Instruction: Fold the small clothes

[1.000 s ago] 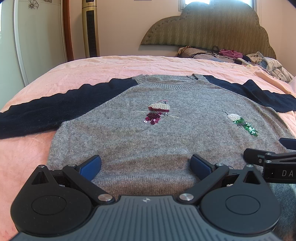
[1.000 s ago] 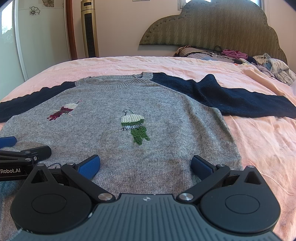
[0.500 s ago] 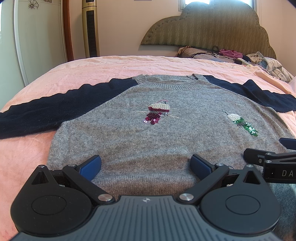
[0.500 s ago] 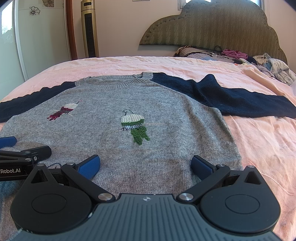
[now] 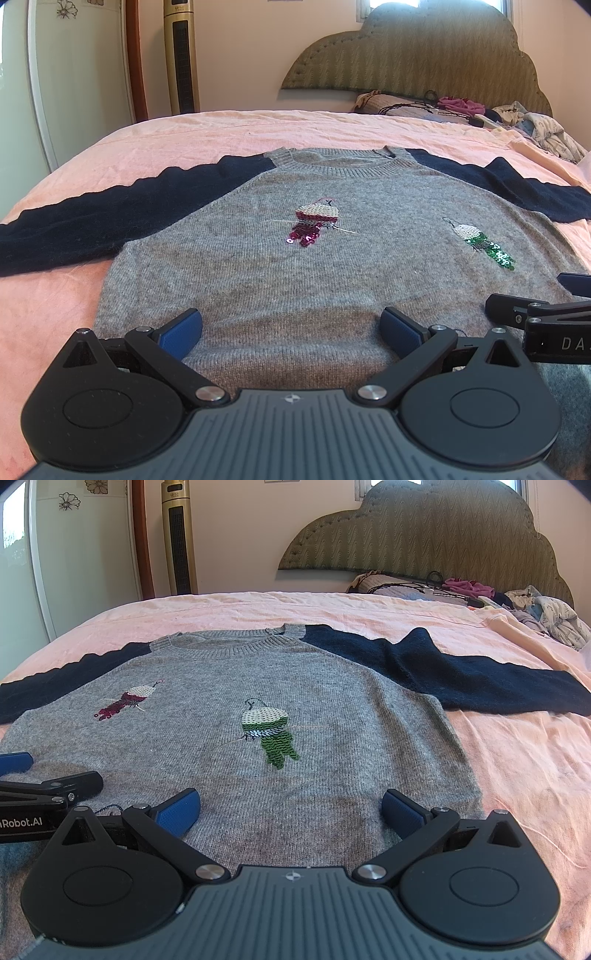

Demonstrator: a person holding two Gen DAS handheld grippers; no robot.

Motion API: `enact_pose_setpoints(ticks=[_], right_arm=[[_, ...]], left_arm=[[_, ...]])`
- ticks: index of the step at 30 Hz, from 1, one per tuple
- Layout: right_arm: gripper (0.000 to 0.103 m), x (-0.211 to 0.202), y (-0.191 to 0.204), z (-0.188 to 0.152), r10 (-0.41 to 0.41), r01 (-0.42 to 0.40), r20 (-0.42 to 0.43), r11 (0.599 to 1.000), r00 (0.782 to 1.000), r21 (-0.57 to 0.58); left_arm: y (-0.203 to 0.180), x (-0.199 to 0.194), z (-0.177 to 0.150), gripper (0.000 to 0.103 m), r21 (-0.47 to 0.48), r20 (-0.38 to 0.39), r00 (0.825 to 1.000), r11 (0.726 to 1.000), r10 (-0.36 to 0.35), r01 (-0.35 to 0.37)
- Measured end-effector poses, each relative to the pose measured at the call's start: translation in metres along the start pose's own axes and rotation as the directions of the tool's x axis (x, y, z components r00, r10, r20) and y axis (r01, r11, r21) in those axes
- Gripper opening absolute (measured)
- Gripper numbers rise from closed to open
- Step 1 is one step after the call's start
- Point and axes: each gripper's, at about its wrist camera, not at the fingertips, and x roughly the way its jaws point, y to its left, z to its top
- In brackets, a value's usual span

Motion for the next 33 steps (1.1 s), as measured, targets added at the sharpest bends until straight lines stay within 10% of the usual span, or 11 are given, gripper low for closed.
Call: enact_pose_setpoints(ticks=[25, 33], right_arm=[[0.103, 0.000, -0.005, 0.002, 0.032, -0.032, -0.014, 0.999, 0.999, -0.009], [0.103, -0.034, -0.173, 0.048, 0.270, -0.360, 0.266, 0.847, 0.925, 0.392]], left_arm=[[0.004, -0.001, -0.002, 0.103, -0.017, 0.001, 1.000, 1.000, -0.021, 0.021], [-0.001, -0.002, -0.002, 0.103, 0.012, 0.000, 1.000, 1.000, -0.004, 0.004]])
